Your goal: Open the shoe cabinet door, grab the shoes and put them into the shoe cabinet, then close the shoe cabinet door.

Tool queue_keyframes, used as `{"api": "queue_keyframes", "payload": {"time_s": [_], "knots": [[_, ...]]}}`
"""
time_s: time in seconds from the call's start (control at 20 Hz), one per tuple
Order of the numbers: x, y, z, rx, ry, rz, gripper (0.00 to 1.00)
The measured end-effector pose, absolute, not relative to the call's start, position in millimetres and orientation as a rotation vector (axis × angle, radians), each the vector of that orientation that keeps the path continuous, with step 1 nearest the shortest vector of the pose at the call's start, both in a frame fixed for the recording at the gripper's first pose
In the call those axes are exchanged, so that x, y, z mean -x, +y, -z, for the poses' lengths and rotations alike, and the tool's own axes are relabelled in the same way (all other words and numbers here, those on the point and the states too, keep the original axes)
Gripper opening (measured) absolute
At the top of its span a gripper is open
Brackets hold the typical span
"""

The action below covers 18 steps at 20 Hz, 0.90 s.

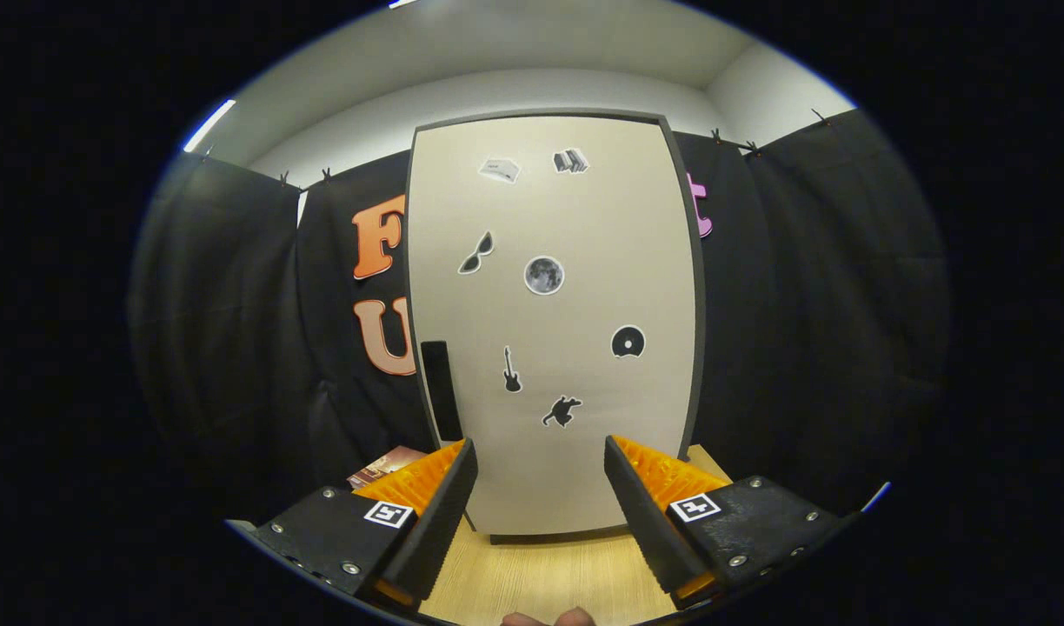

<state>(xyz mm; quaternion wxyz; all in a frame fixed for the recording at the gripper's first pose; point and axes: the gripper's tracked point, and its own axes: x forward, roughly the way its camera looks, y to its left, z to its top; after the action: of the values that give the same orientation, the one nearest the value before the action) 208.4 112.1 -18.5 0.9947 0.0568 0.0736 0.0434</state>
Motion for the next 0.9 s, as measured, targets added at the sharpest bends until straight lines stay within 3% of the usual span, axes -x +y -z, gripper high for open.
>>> {"api": "queue_keyframes", "payload": {"time_s": [0.45, 0.9], "knots": [[-122.5, 59.2, -5.9, -0.133, 0.087, -0.028, 0.92], [-78.5, 28.2, -5.9, -0.088, 0.076, 0.052, 0.92]]}}
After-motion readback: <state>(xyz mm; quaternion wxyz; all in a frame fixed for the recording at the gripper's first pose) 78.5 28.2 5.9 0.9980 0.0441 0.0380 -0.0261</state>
